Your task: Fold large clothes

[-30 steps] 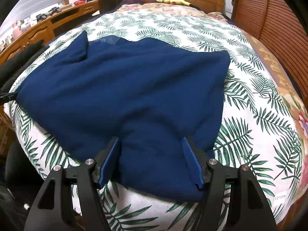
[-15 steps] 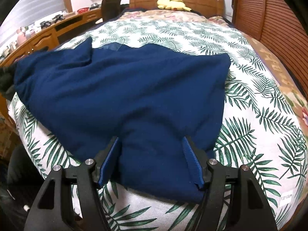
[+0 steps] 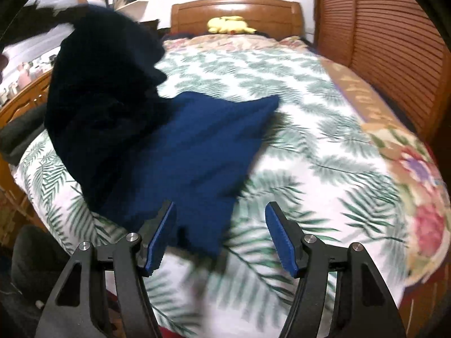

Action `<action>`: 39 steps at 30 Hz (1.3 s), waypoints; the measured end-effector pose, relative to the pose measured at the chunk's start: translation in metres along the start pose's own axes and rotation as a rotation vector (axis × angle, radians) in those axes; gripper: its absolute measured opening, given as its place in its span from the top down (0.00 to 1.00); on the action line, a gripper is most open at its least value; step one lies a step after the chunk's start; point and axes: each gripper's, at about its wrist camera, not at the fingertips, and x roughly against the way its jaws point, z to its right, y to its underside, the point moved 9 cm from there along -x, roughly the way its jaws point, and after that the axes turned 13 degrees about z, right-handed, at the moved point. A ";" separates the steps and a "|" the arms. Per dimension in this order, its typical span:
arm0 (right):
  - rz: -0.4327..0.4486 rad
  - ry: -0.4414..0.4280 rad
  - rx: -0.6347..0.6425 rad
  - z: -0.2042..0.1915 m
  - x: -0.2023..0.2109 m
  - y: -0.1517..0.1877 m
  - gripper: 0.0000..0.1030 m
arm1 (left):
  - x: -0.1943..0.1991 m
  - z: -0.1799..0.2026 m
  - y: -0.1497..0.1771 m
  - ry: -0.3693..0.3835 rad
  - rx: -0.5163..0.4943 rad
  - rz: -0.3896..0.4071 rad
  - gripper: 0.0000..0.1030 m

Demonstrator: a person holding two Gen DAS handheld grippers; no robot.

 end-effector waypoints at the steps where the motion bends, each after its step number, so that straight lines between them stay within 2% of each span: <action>1: 0.001 0.010 -0.004 0.007 0.004 0.001 0.36 | -0.010 0.015 -0.004 0.023 -0.020 -0.008 0.97; 4: 0.001 0.041 -0.015 0.026 0.016 0.007 0.36 | -0.044 0.051 0.007 0.078 -0.061 -0.075 0.97; 8: 0.009 0.065 -0.035 0.046 0.029 0.013 0.36 | -0.080 0.067 0.060 0.100 -0.053 -0.204 0.96; 10: 0.010 0.074 -0.045 0.054 0.034 0.018 0.36 | -0.085 0.072 0.078 0.117 -0.029 -0.232 0.95; 14: -0.012 0.087 -0.059 0.066 0.034 0.027 0.36 | -0.081 0.076 0.078 0.103 0.002 -0.218 0.92; 20: -0.029 0.089 -0.056 0.069 0.033 0.023 0.36 | -0.052 0.060 0.060 0.104 0.064 -0.137 0.84; 25: 0.019 0.077 -0.023 0.054 0.035 -0.004 0.36 | -0.020 0.026 0.058 0.032 0.081 -0.089 0.76; 32: 0.106 0.056 -0.004 0.026 0.032 -0.046 0.36 | 0.017 -0.029 0.080 -0.065 0.103 -0.095 0.70; 39: 0.149 0.031 0.026 -0.007 0.021 -0.085 0.36 | 0.048 -0.067 0.103 -0.124 0.098 -0.090 0.68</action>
